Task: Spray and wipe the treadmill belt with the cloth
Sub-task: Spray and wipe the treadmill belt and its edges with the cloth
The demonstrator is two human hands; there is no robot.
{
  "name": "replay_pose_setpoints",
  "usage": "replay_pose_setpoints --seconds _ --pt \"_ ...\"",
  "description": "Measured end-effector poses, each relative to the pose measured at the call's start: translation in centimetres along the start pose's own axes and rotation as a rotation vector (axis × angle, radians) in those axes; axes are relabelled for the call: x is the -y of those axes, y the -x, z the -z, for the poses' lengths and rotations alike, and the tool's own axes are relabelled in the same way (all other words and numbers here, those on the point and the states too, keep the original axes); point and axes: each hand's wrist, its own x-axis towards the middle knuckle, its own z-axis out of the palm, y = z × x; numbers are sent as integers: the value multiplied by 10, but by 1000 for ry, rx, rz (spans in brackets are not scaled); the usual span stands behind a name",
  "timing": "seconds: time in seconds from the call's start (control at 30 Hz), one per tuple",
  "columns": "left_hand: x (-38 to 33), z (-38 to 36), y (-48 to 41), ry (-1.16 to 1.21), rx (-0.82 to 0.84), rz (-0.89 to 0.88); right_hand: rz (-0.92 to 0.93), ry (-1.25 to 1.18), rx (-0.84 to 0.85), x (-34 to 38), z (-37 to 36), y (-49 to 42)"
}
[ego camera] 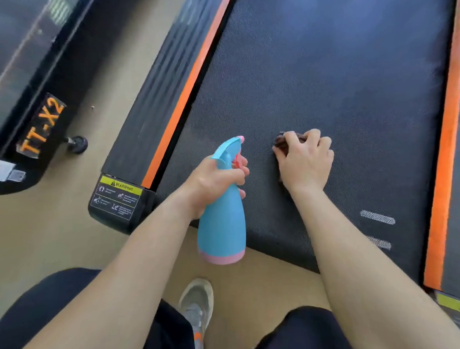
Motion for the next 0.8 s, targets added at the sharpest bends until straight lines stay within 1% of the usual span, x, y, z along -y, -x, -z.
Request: replay_pose_setpoints --seconds 0.07,0.1,0.13,0.2,0.33,0.53,0.7,0.8 --pt "0 6 3 -37 -5 16 135 0 -30 10 1 50" --pt "2 10 6 -63 -14 22 212 -13 -18 13 1 72" --pt "4 14 8 -96 -20 27 273 -17 1 15 0 85" --pt "10 23 14 -168 -57 57 338 -12 28 15 1 87" --pt "20 42 26 -178 -64 99 336 0 35 15 3 79" --pt "32 71 21 -204 32 114 303 8 8 14 -3 77" --pt "27 79 7 -208 152 17 228 70 -84 21 -4 82" --pt "23 83 -5 -257 217 -17 140 107 -124 21 -4 83"
